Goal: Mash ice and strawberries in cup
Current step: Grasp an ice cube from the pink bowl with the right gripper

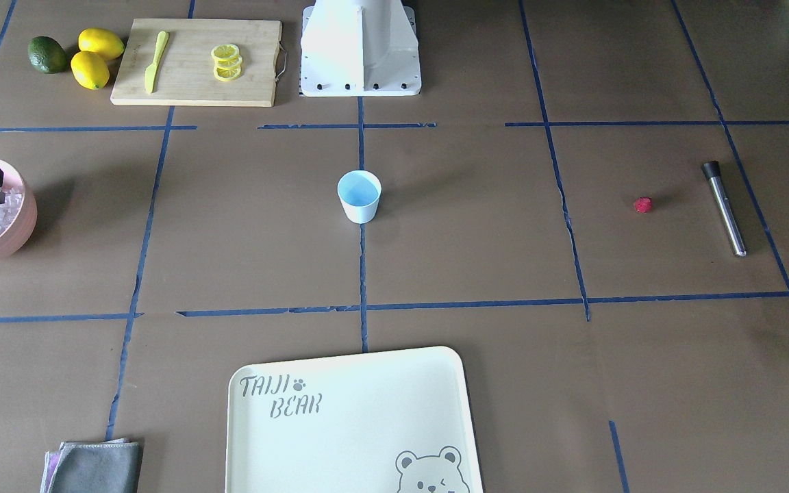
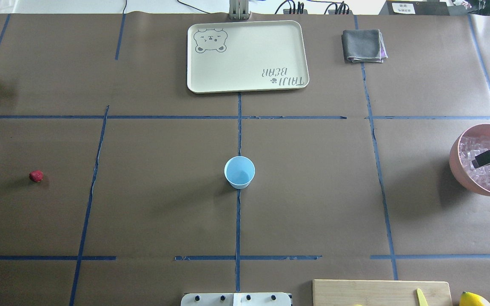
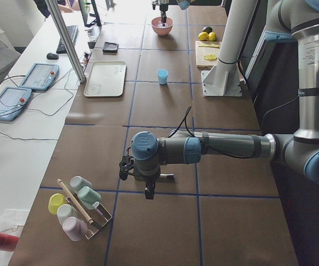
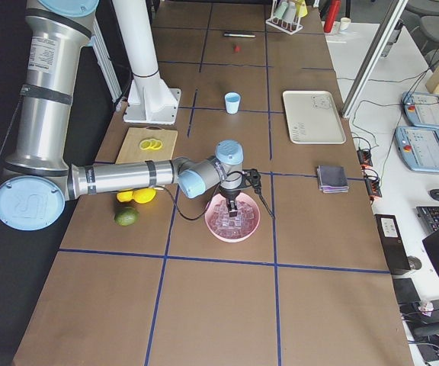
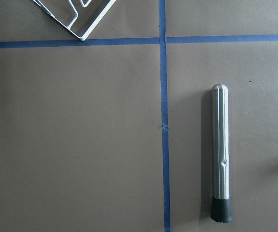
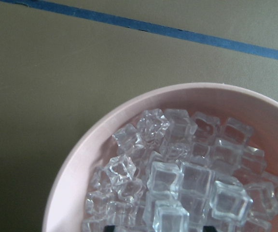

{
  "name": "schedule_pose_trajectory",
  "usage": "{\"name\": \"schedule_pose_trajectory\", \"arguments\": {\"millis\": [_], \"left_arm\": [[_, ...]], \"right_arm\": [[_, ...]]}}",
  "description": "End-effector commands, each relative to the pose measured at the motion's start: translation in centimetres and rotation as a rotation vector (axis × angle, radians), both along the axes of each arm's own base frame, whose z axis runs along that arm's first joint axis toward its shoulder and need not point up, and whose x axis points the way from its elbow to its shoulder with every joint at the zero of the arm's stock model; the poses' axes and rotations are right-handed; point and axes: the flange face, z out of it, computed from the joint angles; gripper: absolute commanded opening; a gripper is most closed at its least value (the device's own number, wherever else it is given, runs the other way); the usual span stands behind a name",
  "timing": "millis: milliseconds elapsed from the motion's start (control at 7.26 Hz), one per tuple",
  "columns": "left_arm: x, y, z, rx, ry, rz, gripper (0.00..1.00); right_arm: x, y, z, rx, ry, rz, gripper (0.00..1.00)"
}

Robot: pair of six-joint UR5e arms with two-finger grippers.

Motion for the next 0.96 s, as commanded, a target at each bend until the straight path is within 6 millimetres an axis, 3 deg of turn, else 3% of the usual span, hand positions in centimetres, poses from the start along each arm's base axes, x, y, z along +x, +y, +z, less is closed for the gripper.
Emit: {"name": "schedule_pose_trajectory", "arguments": {"millis": [0,826], "left_arm": [[0.00,0.00,0.00,0.000,0.000,0.000,1.00],[0.00,0.00,0.00,0.000,0.000,0.000,1.00]], "right_arm": [[-0.22,-0.09,0.65,-0.003,0.016,0.000,0.63],[-0.60,-0.22,1.02,-0.010,0.019,-0.004,0.42]]}}
